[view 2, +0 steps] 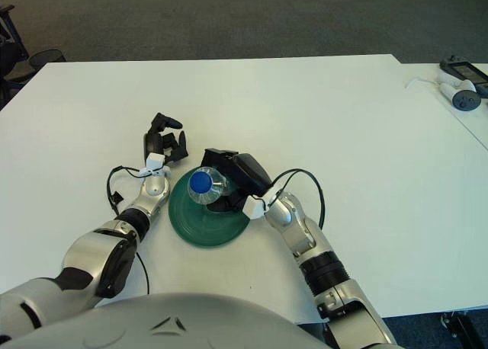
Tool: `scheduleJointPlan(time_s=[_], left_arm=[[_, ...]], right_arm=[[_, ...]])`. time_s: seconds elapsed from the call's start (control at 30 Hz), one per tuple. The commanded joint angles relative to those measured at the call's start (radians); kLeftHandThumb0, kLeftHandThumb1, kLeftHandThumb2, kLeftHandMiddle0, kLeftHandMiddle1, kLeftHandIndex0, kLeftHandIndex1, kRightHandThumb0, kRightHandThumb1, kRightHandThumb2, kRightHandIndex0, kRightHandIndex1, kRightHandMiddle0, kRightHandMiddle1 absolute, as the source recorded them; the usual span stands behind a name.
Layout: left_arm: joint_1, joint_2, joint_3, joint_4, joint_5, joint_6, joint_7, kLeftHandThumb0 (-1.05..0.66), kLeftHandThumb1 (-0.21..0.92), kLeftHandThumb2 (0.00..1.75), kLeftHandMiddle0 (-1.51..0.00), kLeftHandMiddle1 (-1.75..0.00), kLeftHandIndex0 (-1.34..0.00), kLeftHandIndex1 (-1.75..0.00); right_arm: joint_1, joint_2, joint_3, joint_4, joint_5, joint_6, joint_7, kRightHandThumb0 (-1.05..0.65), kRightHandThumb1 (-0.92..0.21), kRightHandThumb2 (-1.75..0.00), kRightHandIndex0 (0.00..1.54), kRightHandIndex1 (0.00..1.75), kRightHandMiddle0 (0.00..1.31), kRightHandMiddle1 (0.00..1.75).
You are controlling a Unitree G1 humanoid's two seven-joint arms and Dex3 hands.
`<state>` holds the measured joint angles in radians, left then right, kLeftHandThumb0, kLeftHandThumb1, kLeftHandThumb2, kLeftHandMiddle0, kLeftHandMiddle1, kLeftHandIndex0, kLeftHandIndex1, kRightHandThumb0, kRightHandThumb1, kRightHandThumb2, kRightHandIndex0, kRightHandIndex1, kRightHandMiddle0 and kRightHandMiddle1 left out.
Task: Put the bottle into the plate.
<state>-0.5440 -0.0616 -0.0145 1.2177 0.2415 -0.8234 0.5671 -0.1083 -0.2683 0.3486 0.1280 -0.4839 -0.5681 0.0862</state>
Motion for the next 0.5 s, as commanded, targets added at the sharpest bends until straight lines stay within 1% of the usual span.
scheduleJointPlan(time_s=[0.0,0.03,0.07,0.1,0.13,0.17,0.23,0.27,0.37,0.47], left_arm=[[0.033,0.009,-0.012,0.023,0.023,0.008,0.036,-0.46,0.38,1.23,-1.25,-1.75,-0.56,-1.75],[0.032,0.01,-0.015,0.023,0.028,0.012,0.044,-0.46,0.38,1.23,-1.25,-1.75,-0.56,-1.75],[0.031,0.011,-0.018,0.024,0.032,0.017,0.051,-0.46,0.38,1.24,-1.24,-1.75,-0.56,-1.75],[0.031,0.012,-0.02,0.025,0.035,0.021,0.057,-0.46,0.37,1.24,-1.24,-1.75,-0.57,-1.75],[0.031,0.012,-0.021,0.025,0.036,0.022,0.06,-0.46,0.37,1.25,-1.23,-1.75,-0.57,-1.75],[0.031,0.012,-0.022,0.025,0.037,0.025,0.062,-0.46,0.37,1.25,-1.23,-1.75,-0.57,-1.75],[0.033,0.012,-0.02,0.025,0.032,0.023,0.06,-0.46,0.37,1.25,-1.21,-1.75,-0.57,-1.75],[0.033,0.011,-0.018,0.025,0.029,0.018,0.058,-0.46,0.36,1.25,-1.21,-1.75,-0.57,-1.75],[0.034,0.009,-0.015,0.024,0.023,0.007,0.055,-0.46,0.35,1.27,-1.2,-1.75,-0.58,-1.75],[0.032,0.01,-0.015,0.023,0.023,-0.001,0.057,-0.46,0.35,1.27,-1.19,-1.75,-0.58,-1.75]], right_arm=[[-0.005,-0.043,-0.024,-0.072,-0.015,0.024,0.027,-0.79,-0.82,-0.43,0.15,0.82,0.06,1.1],[-0.002,-0.047,-0.025,-0.084,-0.021,0.032,0.031,-0.82,-0.84,-0.4,0.13,0.73,0.04,1.01],[0.0,-0.051,-0.025,-0.095,-0.035,0.039,0.031,-0.85,-0.87,-0.37,0.12,0.59,0.03,0.88],[0.001,-0.054,-0.025,-0.103,-0.044,0.046,0.031,-0.9,-0.89,-0.37,0.1,0.47,0.02,0.74],[0.002,-0.056,-0.025,-0.108,-0.048,0.05,0.031,-0.92,-0.9,-0.37,0.1,0.38,0.01,0.65],[0.003,-0.059,-0.026,-0.118,-0.058,0.054,0.027,-0.93,-0.9,-0.37,0.09,0.35,0.01,0.62],[0.005,-0.06,-0.029,-0.134,-0.073,0.06,0.017,-0.99,-0.91,-0.4,0.07,0.25,0.0,0.45],[0.005,-0.061,-0.033,-0.143,-0.076,0.064,0.014,-1.0,-0.92,-0.41,0.06,0.23,0.0,0.42],[0.007,-0.065,-0.038,-0.158,-0.074,0.075,0.018,-1.03,-0.92,-0.46,0.03,0.16,0.0,0.23],[0.007,-0.07,-0.039,-0.168,-0.069,0.09,0.03,-1.04,-0.92,-0.48,0.01,0.13,0.0,0.14]])
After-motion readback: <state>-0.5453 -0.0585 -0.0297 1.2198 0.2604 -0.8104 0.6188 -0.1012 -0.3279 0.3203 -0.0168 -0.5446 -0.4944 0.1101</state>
